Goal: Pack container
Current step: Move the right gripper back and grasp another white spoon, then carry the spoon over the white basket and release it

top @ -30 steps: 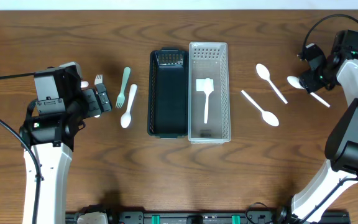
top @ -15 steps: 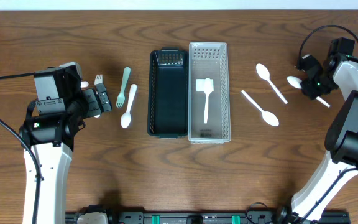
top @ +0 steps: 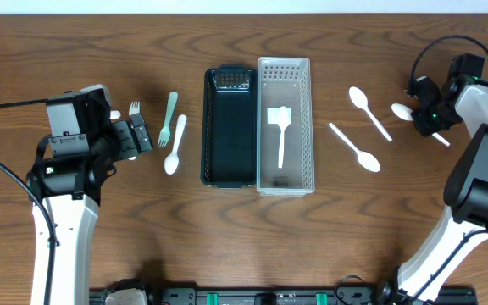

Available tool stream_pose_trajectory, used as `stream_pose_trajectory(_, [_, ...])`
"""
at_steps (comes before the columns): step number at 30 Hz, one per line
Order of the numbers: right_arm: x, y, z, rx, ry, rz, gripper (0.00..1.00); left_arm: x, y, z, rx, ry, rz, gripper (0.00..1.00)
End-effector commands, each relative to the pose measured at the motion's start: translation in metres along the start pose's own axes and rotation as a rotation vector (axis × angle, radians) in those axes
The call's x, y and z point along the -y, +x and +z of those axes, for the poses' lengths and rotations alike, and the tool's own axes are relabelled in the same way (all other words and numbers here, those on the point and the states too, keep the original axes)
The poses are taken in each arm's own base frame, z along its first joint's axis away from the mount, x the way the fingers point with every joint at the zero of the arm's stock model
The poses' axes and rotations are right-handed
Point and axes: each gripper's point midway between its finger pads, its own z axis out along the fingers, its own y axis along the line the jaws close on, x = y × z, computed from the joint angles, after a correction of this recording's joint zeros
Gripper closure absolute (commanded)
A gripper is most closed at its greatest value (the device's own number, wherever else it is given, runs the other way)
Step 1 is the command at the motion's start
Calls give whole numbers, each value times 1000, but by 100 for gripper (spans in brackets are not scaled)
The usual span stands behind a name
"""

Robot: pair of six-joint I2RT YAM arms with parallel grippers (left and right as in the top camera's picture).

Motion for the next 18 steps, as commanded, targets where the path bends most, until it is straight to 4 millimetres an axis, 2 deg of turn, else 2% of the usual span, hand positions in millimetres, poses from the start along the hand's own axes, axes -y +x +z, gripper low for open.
stream_pose_trajectory(1, [-17, 25, 19, -66, -56, 58, 72, -2, -7, -3, 17, -12, 15, 2])
stream_pose_trajectory(9, [-29, 34, 25, -86, -89, 160, 84, -2, -7, -3, 17, -12, 15, 2])
stream_pose_trajectory(14, [-29, 34, 25, -91, -86, 240, 98, -2, -7, -3, 17, -12, 15, 2])
stream_pose_trajectory(18, [-28, 33, 21, -93, -81, 336, 99, -2, -7, -3, 17, -12, 15, 2])
